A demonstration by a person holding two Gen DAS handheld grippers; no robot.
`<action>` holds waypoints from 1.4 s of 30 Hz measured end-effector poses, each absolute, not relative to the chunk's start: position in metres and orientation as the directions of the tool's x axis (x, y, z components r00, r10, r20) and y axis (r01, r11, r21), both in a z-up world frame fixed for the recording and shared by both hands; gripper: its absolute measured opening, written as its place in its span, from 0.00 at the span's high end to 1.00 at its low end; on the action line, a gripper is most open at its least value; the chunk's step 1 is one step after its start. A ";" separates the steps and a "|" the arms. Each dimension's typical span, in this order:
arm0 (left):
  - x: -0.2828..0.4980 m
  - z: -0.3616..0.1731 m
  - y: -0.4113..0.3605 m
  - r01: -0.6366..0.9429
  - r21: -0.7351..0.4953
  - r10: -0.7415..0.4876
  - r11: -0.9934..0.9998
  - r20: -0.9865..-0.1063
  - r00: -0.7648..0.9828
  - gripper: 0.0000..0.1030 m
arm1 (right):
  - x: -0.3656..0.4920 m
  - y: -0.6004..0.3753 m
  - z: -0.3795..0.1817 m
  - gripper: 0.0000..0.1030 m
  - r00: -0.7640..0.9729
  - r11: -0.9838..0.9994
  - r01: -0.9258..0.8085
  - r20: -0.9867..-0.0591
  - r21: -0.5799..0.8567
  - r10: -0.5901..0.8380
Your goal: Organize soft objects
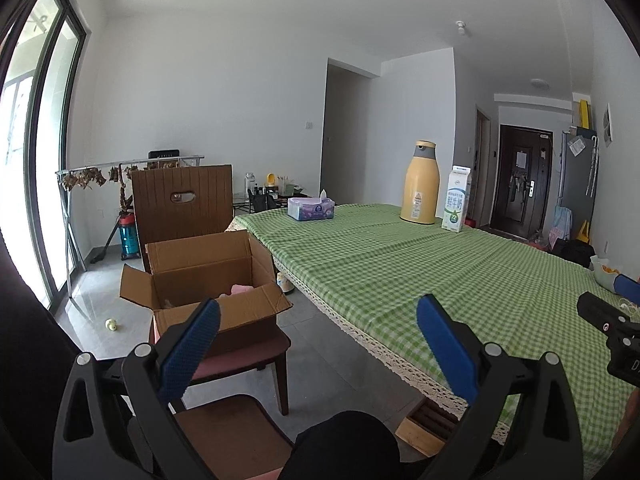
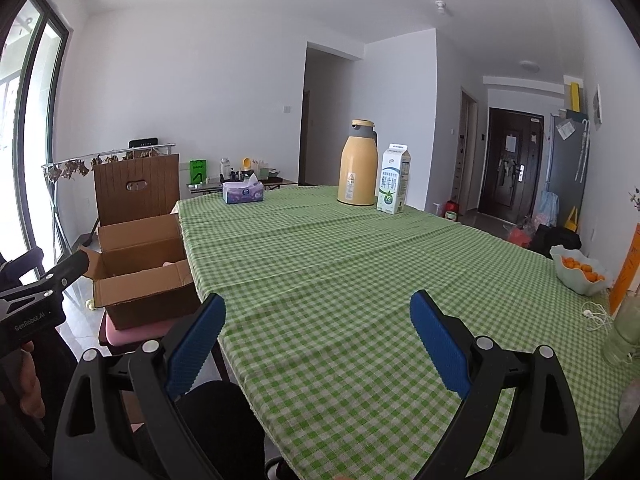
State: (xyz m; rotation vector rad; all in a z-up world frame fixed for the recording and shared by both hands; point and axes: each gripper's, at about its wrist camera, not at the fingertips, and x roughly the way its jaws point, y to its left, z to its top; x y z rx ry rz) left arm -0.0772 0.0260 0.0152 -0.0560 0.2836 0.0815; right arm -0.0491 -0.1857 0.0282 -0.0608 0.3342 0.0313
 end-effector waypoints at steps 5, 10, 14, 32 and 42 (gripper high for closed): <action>-0.092 0.020 0.030 -0.086 -0.041 0.072 0.995 -0.266 0.961 0.07 | -0.051 -0.178 0.034 0.13 0.940 0.997 -0.071 -0.337 -0.039 0.054; -0.098 0.021 0.036 -0.102 -0.041 0.087 0.994 -0.270 0.959 0.07 | -0.059 -0.169 0.036 0.13 0.943 0.995 -0.097 -0.323 -0.037 0.080; -0.105 0.019 0.037 -0.111 -0.034 0.098 0.993 -0.272 0.957 0.07 | -0.065 -0.162 0.034 0.13 0.943 0.992 -0.116 -0.319 -0.048 0.095; -0.113 0.027 0.035 -0.102 -0.036 0.089 0.994 -0.257 0.962 0.07 | -0.076 -0.160 0.037 0.13 0.958 0.990 -0.114 -0.274 -0.082 0.088; -0.114 0.029 0.035 -0.102 -0.034 0.090 0.994 -0.253 0.963 0.07 | -0.078 -0.161 0.037 0.13 0.957 0.991 -0.115 -0.275 -0.067 0.092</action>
